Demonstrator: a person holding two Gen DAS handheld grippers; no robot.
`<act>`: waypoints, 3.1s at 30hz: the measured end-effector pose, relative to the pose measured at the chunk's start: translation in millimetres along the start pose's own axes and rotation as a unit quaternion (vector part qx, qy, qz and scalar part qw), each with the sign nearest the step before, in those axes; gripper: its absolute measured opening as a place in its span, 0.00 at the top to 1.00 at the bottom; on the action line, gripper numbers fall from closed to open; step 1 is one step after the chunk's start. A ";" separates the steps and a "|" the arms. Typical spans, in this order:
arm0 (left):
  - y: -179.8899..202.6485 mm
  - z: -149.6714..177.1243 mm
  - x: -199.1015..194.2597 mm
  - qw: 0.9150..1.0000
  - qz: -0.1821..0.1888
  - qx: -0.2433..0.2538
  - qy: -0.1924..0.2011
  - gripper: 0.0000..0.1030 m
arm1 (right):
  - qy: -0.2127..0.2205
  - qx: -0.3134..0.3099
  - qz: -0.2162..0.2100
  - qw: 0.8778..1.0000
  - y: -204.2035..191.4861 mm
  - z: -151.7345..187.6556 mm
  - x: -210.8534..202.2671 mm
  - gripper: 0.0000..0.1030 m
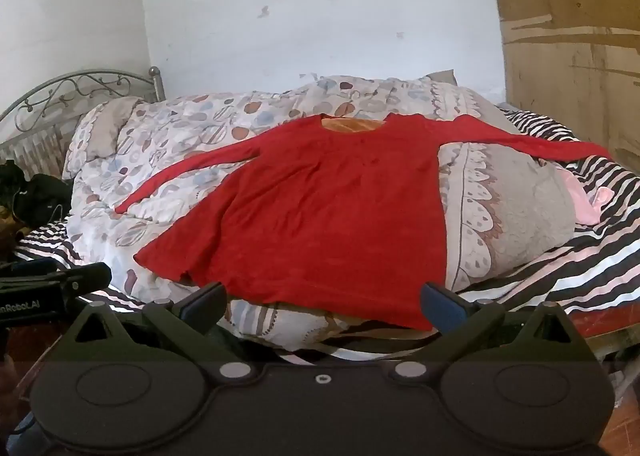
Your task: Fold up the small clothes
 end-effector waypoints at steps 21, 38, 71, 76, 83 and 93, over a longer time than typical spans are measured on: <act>-2.4 1.2 -3.2 1.000 -0.009 0.005 0.000 0.00 | 0.001 -0.004 0.001 1.000 -0.8 -0.5 -0.7 0.00; -3.5 0.5 -3.0 1.000 -0.010 0.005 -0.002 0.00 | 0.002 -0.005 0.003 1.000 -1.1 -0.5 -1.4 0.00; -3.6 -2.1 -4.7 1.000 -0.011 0.007 -0.001 0.00 | 0.005 -0.008 0.004 1.000 -2.7 -0.6 -2.6 0.00; -3.2 -1.8 -4.7 1.000 -0.011 0.008 -0.001 0.00 | 0.005 -0.008 0.004 1.000 -2.8 -0.6 -2.6 0.00; -2.7 -1.6 -4.6 1.000 -0.012 0.008 -0.001 0.00 | 0.004 -0.008 0.004 1.000 -2.8 -1.2 -2.8 0.00; -2.2 -1.5 -4.5 1.000 -0.012 0.008 -0.001 0.00 | 0.004 -0.009 0.004 1.000 -2.0 -1.3 -1.9 0.00</act>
Point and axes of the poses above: each gripper's, at about its wrist camera, not at the fingertips, and x roughly the way its jaws point, y to its right, z to its underside, the point moved 7 cm from there along x, roughly the way its jaws point, and after that the axes turned 9 degrees about z, right-handed, at the moved point
